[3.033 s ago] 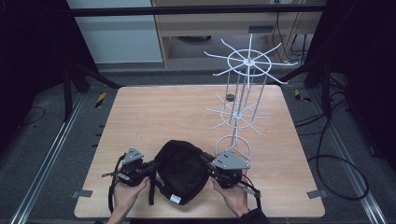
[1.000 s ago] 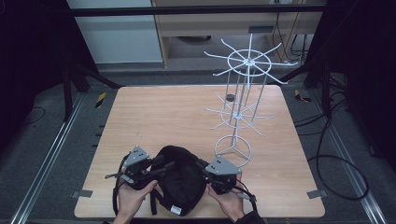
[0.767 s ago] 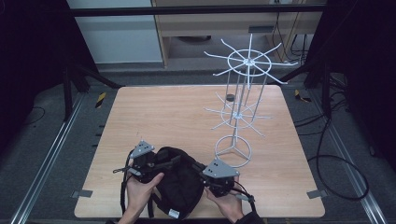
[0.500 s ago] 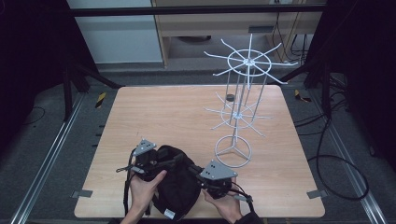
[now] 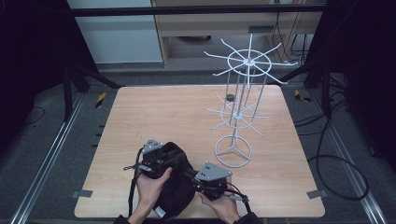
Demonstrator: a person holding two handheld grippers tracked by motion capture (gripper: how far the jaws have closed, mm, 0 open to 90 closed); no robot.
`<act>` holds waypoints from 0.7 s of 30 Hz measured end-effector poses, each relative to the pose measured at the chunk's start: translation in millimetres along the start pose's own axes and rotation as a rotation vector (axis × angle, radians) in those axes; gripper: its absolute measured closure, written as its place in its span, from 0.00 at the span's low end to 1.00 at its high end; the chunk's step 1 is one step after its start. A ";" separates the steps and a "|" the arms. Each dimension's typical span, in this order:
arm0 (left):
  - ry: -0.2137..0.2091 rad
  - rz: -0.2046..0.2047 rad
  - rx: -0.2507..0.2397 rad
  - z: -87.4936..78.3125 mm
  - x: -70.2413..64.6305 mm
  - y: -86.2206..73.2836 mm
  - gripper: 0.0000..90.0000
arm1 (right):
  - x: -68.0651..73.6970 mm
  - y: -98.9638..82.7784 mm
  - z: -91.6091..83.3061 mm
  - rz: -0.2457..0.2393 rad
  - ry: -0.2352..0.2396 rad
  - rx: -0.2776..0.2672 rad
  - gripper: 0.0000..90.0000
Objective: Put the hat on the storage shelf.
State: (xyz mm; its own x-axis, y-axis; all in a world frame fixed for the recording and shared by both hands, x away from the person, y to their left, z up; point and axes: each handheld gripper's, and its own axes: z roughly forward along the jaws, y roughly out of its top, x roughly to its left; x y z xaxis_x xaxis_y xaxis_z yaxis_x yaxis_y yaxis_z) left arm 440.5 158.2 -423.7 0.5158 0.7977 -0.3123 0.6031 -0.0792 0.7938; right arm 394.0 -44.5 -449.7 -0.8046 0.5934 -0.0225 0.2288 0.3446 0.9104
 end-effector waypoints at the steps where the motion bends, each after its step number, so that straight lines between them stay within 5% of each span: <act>1: 0.000 0.000 0.000 0.0 0.0 0.0 0.75 | 0.0 0.0 0.0 0.000 0.000 0.000 0.90; 10: -0.090 -0.014 -0.014 -5.4 1.3 1.9 0.91 | -6.2 6.4 -15.1 0.062 0.116 -0.082 0.70; 15: -0.132 0.002 -0.061 -21.0 1.3 8.6 0.94 | -20.5 4.7 -37.3 0.075 0.073 -0.129 0.66; 21: -0.191 0.034 -0.129 -43.4 -4.4 18.6 0.95 | -37.5 -10.1 -40.8 0.123 0.033 -0.094 0.61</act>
State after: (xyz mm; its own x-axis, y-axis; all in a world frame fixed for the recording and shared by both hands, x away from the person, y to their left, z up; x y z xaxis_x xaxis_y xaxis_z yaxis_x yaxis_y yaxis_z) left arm 423.0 179.1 -384.8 0.6481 0.6670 -0.3676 0.5069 -0.0175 0.8618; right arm 399.5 -99.8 -441.1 -0.7917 0.6020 0.1043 0.2760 0.2001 0.9401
